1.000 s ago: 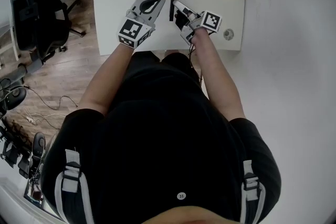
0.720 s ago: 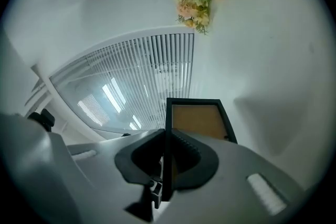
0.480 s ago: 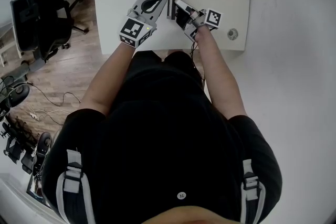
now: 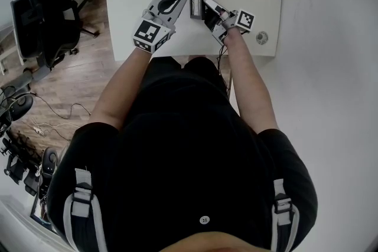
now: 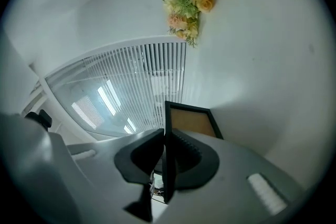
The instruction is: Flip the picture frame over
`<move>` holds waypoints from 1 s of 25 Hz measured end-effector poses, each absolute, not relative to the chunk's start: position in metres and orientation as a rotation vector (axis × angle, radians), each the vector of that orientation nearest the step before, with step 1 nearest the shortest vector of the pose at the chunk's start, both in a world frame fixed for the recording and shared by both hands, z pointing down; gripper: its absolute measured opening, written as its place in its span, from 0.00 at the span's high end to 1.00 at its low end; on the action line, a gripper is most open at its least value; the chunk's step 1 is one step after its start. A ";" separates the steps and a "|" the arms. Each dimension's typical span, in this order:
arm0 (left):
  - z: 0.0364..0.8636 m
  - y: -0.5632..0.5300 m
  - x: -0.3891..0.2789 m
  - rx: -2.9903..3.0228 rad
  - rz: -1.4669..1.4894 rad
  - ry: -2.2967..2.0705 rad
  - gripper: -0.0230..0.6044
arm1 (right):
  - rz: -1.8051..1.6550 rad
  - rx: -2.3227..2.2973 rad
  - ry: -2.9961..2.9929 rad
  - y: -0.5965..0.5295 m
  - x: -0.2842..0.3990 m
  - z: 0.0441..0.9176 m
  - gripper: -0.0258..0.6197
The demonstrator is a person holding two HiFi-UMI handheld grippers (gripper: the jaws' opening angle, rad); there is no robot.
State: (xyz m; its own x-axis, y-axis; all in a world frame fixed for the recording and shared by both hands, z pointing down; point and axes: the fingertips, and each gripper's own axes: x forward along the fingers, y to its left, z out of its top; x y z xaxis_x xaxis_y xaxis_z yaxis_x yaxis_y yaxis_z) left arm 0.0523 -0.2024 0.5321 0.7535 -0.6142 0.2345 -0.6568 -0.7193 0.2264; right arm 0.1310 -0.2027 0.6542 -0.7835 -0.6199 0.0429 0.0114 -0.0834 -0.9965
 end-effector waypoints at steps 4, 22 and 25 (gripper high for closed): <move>0.533 -0.201 0.051 2.649 0.221 -0.988 0.96 | -1.905 -0.693 1.800 -0.205 0.138 0.653 0.87; 0.515 -0.200 0.042 2.678 0.197 -0.988 0.96 | -1.856 -0.944 1.999 -0.201 0.160 0.656 0.77; 0.513 -0.200 0.042 2.684 0.189 -0.982 0.96 | -1.852 -1.035 2.084 -0.198 0.163 0.661 0.70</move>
